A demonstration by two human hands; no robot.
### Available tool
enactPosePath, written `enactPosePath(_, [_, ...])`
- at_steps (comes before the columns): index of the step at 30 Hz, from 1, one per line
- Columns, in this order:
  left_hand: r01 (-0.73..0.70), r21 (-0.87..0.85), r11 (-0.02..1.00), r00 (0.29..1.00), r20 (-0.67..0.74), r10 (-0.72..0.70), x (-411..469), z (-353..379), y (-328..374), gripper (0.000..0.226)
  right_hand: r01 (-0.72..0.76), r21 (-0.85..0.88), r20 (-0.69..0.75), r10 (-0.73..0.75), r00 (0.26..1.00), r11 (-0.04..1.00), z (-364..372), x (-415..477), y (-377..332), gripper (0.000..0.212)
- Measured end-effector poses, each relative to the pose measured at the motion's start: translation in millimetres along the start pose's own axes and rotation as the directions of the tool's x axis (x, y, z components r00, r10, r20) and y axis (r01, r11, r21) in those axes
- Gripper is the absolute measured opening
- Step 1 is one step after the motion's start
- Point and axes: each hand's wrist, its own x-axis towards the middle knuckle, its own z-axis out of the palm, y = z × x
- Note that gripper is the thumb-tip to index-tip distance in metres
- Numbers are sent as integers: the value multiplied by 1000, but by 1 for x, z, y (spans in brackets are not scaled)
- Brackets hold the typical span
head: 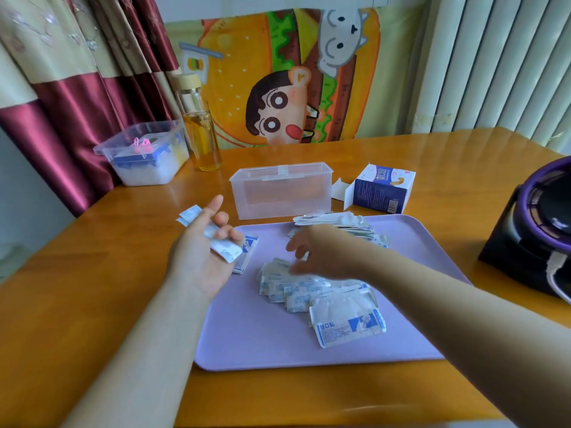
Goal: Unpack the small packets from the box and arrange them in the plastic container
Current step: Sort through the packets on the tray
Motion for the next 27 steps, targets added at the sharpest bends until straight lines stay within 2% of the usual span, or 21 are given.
enactPosePath(3, [65,-51,997,998,-24,-66,1,-10,3,18,38,-160,164,-11,986,986,19,6,-5,70])
enactPosePath(5, [82,-58,995,996,-19,-84,0,-13,2,19,41,-176,212,-3,977,984,24,9,-8,72])
enactPosePath(11, [123,-66,990,992,-33,-125,-4,-19,2,18,20,-157,222,16,975,987,20,15,-4,49])
enactPosePath(13, [138,-64,988,990,-33,-141,-5,-18,1,19,25,-123,176,-3,984,992,20,16,1,27])
enactPosePath(14, [146,-58,988,988,-33,-148,-6,-18,1,19,26,-104,135,-12,991,994,19,17,3,24])
enactPosePath(16, [160,-45,986,986,-34,-161,-7,-17,-1,18,11,-26,50,-10,999,1000,14,18,10,45])
enactPosePath(18, [169,-28,985,985,-34,-170,-7,-16,-3,18,-15,105,-59,21,998,994,7,17,15,51])
enactPosePath(20, [168,0,986,985,-32,-168,-7,-15,-5,17,-50,244,-134,84,987,969,0,16,21,44])
enactPosePath(23, [167,54,984,986,-26,-166,-7,-12,-8,15,-83,424,-180,174,968,902,-10,14,30,21])
enactPosePath(27, [169,187,968,986,-22,-168,-8,-7,-16,12,-70,617,-236,268,934,784,-19,10,38,15])
